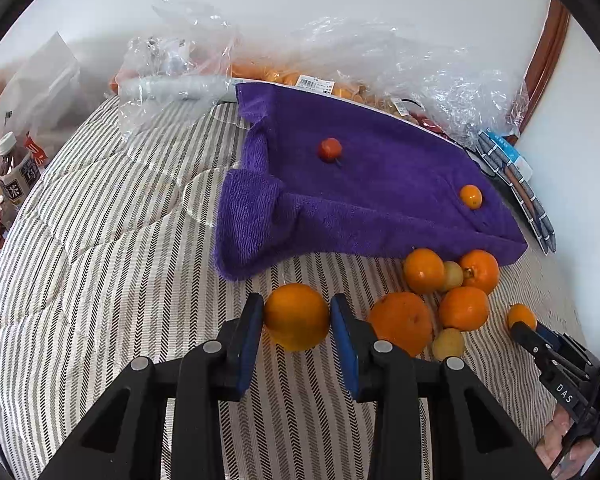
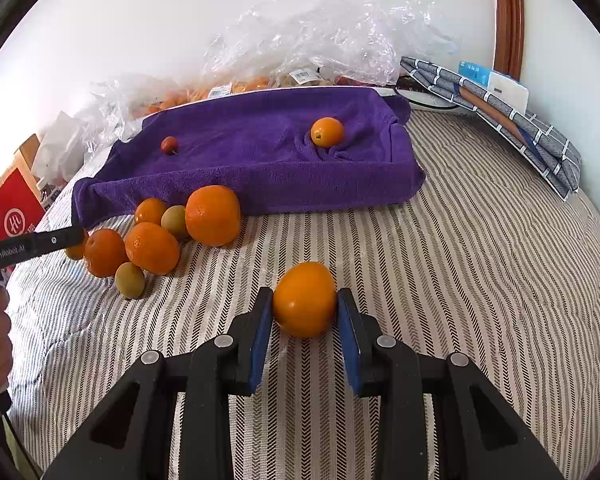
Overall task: Organize fruits
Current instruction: 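Carry both held oranges up onto the purple towel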
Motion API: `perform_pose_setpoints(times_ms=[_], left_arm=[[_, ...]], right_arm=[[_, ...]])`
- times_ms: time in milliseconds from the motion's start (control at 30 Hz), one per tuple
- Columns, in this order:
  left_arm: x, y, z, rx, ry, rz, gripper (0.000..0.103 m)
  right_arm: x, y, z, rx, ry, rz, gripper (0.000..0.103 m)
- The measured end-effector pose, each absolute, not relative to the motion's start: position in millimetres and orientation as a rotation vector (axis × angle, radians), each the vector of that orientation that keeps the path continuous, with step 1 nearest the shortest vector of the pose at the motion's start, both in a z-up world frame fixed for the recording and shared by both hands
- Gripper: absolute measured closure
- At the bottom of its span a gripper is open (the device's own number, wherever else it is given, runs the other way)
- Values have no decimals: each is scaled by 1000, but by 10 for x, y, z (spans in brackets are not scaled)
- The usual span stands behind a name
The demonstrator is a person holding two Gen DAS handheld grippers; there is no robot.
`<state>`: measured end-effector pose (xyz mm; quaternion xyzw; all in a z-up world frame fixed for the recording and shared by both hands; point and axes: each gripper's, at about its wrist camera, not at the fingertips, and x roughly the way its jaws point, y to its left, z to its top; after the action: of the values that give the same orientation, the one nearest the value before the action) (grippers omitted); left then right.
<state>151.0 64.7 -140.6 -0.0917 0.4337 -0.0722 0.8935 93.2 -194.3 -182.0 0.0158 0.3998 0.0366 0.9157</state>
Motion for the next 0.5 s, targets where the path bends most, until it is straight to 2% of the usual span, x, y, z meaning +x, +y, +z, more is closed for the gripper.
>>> perform_pose_setpoints(times_ms=[500], left_arm=[[1425,801,-1498,-303,832,-138,70]], right_arm=[[919,-1946,-1815,34,821,70,71]])
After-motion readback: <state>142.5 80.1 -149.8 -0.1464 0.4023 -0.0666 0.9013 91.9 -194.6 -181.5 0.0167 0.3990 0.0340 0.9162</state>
